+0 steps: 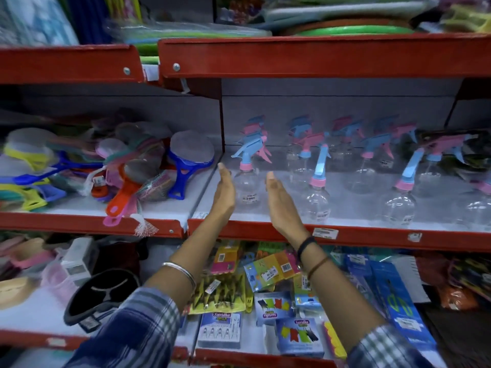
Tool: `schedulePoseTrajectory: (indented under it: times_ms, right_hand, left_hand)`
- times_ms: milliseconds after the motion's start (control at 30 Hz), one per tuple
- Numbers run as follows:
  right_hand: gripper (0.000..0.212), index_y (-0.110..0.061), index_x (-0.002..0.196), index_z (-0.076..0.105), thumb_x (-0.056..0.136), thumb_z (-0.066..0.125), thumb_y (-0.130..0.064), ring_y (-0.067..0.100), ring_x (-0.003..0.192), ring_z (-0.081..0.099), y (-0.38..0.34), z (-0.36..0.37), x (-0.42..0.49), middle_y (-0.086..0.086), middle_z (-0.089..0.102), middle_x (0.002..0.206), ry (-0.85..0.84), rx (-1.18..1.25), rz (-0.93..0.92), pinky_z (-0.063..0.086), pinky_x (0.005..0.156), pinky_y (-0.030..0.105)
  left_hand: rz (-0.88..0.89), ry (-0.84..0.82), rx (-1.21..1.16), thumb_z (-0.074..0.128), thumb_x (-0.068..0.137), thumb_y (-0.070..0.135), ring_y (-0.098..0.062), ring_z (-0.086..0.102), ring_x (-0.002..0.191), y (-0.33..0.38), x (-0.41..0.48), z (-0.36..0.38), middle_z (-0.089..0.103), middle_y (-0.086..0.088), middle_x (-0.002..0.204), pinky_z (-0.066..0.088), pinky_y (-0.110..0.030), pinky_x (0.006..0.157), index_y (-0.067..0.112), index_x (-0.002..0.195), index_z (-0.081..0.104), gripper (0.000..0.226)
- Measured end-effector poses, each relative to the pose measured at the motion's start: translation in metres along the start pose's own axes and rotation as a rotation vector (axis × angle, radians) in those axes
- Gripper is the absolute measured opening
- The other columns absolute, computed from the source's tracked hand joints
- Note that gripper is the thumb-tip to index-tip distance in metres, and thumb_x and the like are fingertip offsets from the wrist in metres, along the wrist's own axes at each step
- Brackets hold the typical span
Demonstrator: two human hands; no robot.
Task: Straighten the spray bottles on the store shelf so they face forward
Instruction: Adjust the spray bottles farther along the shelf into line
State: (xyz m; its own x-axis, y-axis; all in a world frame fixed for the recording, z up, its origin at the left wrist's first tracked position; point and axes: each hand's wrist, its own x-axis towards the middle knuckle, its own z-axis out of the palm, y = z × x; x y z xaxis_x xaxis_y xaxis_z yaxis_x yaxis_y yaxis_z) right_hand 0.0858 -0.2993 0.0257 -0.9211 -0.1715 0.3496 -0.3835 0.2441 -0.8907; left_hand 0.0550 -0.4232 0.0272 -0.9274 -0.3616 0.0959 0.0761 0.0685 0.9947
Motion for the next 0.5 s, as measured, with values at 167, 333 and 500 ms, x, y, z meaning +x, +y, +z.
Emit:
schedulePoseTrajectory:
  times_ms: [167,333,500]
  right_hand:
    - [0.073,-0.015,0.14,0.036,0.091,0.009,-0.062,0.034,0.129,0.043,-0.019,0.02,0.026,0.017,0.043,0.144,-0.066,-0.001,0.24,0.033,0.105,0.047]
    - [0.08,-0.017,0.14,0.036,0.086,0.007,-0.069,0.033,0.125,0.047,-0.012,0.024,0.03,0.018,0.05,0.138,-0.06,-0.016,0.244,0.035,0.104,0.047]
    - [0.088,-0.027,0.143,0.032,0.077,0.007,-0.08,0.027,0.126,0.046,-0.007,0.026,0.016,0.013,0.045,0.145,-0.068,0.006,0.203,0.033,0.106,0.041]
  left_hand:
    - [-0.013,-0.101,0.066,-0.001,0.081,0.071,-0.029,0.032,0.139,-0.002,0.006,-0.012,0.036,-0.011,0.151,0.016,-0.046,0.114,0.022,0.14,0.039,0.087]
    - [0.002,-0.123,0.118,-0.004,0.06,0.087,-0.028,0.036,0.137,0.0,-0.011,-0.029,0.039,-0.009,0.149,0.017,-0.048,0.113,0.028,0.139,0.042,0.109]
    - [0.017,-0.175,0.139,0.001,0.037,0.099,-0.029,0.037,0.136,-0.001,-0.019,-0.039,0.04,-0.009,0.149,0.017,-0.051,0.115,0.026,0.139,0.041,0.131]
